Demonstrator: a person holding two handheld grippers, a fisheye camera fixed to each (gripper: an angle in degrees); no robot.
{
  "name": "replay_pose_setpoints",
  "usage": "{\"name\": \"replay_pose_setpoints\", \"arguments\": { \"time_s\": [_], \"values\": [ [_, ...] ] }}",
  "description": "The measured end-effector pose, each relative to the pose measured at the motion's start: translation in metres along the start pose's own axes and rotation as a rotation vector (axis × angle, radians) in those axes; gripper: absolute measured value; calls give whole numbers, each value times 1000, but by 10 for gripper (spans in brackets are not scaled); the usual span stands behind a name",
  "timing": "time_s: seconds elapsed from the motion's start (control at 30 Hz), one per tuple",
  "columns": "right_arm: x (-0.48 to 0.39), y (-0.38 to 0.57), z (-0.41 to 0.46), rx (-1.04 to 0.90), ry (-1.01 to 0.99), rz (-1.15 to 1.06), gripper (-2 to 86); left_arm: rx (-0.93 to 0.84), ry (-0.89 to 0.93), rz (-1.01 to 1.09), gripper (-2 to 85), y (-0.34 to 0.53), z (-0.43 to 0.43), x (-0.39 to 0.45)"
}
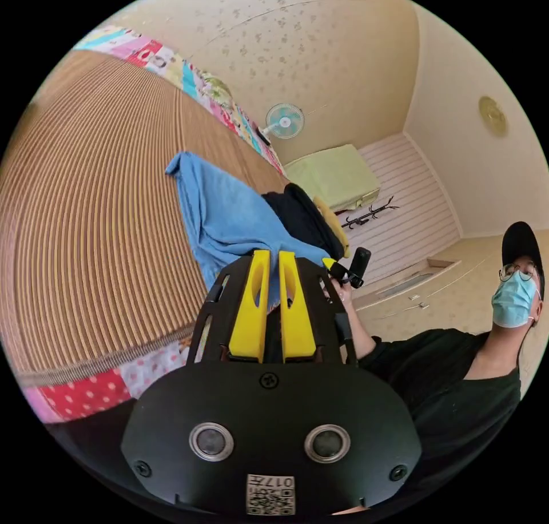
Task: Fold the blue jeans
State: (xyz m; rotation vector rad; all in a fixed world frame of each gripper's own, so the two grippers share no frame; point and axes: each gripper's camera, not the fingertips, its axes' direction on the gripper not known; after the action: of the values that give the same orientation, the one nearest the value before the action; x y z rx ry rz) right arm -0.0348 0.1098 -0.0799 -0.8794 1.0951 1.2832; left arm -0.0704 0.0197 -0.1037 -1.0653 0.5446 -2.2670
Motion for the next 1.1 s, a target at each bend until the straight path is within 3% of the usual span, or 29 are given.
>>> {"name": "replay_pose_setpoints", "arguments": {
  "time_s": [0.17, 0.33, 0.47, 0.57, 0.67, 0.73, 0.8, 0.9, 1.1],
  "values": [
    [31, 49, -18, 60, -8, 201, 77, 114, -70, -147, 103, 32, -16, -34],
    [62, 0, -21, 156, -14, 276, 154, 140, -140, -46, 150, -27, -5, -6],
    [93, -46, 39, -32, 86, 420, 150, -86, -179, -120, 157, -75, 63, -2],
    [75, -56, 71, -214, 53, 451, 120, -102, -276, -162, 125, -69, 76, 14],
    [49, -45, 66, -243, 146, 445, 82, -164, -301, -183, 100, -48, 78, 29],
    [42, -38, 53, -231, -26, 432, 64, -226, -203, -215, 73, -31, 73, 31],
    [37, -28, 34, -158, -369, 476, 57, -225, 62, -248, 49, -2, 54, 38],
    [5, -44, 19, -136, -560, 390, 55, -110, 215, -209, 46, 25, 5, 70],
    [-73, -157, 64, -239, -650, 128, 51, 206, 87, -70, 47, 19, -125, 118]
  ]
}}
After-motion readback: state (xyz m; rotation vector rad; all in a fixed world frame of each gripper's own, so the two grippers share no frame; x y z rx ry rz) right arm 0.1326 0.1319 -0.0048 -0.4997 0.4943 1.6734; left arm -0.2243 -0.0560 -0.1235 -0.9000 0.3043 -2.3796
